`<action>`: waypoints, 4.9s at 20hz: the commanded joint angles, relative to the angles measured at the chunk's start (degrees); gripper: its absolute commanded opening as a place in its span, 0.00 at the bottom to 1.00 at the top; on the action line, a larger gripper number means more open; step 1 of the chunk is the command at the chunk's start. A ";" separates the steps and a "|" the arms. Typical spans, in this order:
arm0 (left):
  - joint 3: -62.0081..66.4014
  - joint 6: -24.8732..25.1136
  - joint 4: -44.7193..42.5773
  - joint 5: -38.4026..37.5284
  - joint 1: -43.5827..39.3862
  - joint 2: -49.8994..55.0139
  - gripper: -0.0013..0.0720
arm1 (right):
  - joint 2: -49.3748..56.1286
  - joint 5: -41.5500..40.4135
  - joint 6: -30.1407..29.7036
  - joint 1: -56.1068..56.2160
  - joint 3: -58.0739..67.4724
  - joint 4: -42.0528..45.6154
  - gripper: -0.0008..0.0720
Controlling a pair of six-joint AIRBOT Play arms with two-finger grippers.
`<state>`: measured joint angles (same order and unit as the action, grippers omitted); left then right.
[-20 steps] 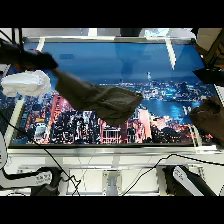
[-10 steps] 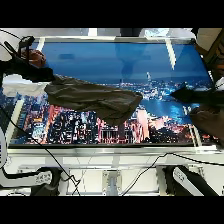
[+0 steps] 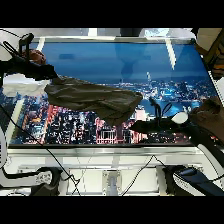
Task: Fold the shirts.
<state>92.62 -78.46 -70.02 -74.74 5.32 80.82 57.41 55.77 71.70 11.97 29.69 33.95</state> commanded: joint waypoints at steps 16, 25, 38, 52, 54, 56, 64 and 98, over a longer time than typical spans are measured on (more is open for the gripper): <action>0.00 0.00 0.17 0.35 0.02 0.04 0.51 | 20.98 -27.15 -13.05 9.09 -3.37 -45.46 0.44; 0.00 0.09 0.09 0.37 0.02 0.04 0.51 | 30.25 -27.15 -18.25 12.28 5.84 -47.71 0.28; -1.97 -5.14 -2.10 -7.45 3.74 6.16 0.51 | 24.90 -20.83 -22.38 -6.34 9.86 -24.17 0.05; -32.81 -8.48 16.92 2.05 -1.64 9.46 0.52 | 18.34 -17.31 -14.51 -25.62 9.86 -0.02 0.05; -34.36 -8.55 14.71 7.04 -4.07 9.46 0.52 | 18.34 -17.11 -14.49 -25.62 9.86 -0.07 0.05; -34.58 -8.59 14.71 12.20 -5.88 9.49 0.52 | 18.34 -17.07 -14.49 -25.62 9.86 -0.07 0.05; -34.58 -8.52 14.23 26.18 -7.10 9.49 0.29 | 18.34 -16.06 -14.49 -25.62 9.86 -0.07 0.05; 28.61 -1.44 39.36 -8.07 10.38 -21.77 0.03 | -18.23 10.19 -8.15 -41.55 67.36 26.97 0.04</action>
<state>121.14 -78.26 -25.50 -81.17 15.62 66.30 45.43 60.64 61.82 -29.47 95.29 55.64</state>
